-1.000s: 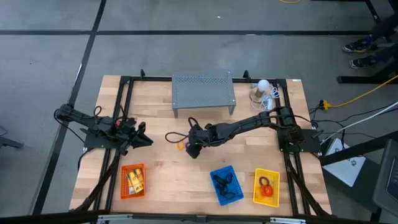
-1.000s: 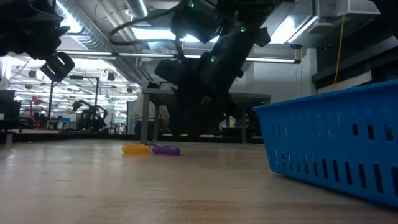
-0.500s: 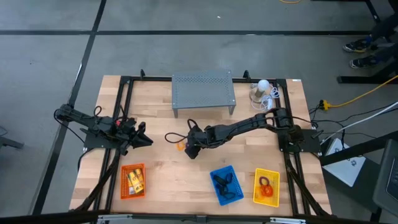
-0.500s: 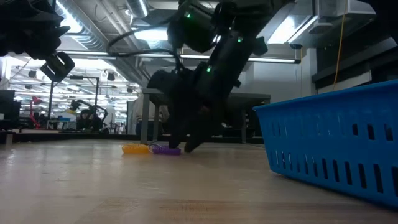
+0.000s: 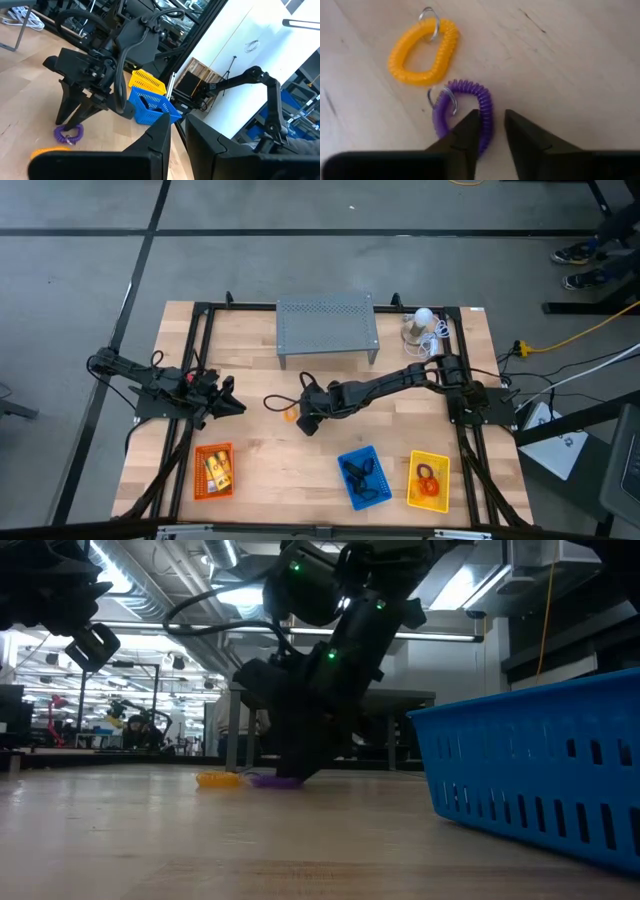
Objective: Pick & Place Office Desk Supplies
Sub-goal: Put the violet spring keychain into the yellow bin
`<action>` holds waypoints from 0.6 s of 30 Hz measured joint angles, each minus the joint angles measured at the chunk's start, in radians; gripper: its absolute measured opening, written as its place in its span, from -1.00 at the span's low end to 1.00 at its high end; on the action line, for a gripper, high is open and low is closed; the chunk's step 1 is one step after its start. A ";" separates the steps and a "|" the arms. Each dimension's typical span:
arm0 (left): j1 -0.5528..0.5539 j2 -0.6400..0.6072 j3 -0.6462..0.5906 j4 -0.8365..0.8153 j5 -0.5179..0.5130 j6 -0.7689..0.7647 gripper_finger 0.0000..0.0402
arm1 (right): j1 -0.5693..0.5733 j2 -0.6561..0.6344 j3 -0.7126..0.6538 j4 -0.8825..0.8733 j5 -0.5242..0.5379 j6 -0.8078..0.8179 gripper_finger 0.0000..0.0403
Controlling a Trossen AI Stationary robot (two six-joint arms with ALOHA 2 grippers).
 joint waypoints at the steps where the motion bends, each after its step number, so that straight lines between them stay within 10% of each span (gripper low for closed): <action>1: 0.000 0.000 0.000 0.000 0.000 0.000 -0.73 | 0.000 0.000 0.000 -0.007 0.005 -0.004 -0.64; 6: 0.000 0.000 0.000 0.000 0.000 0.000 -0.73 | 0.001 0.000 0.001 -0.036 0.013 -0.029 -0.94; 18: 0.000 0.000 0.000 0.000 -0.001 0.000 -0.73 | 0.069 -0.105 -0.008 0.099 -0.001 -0.059 -0.97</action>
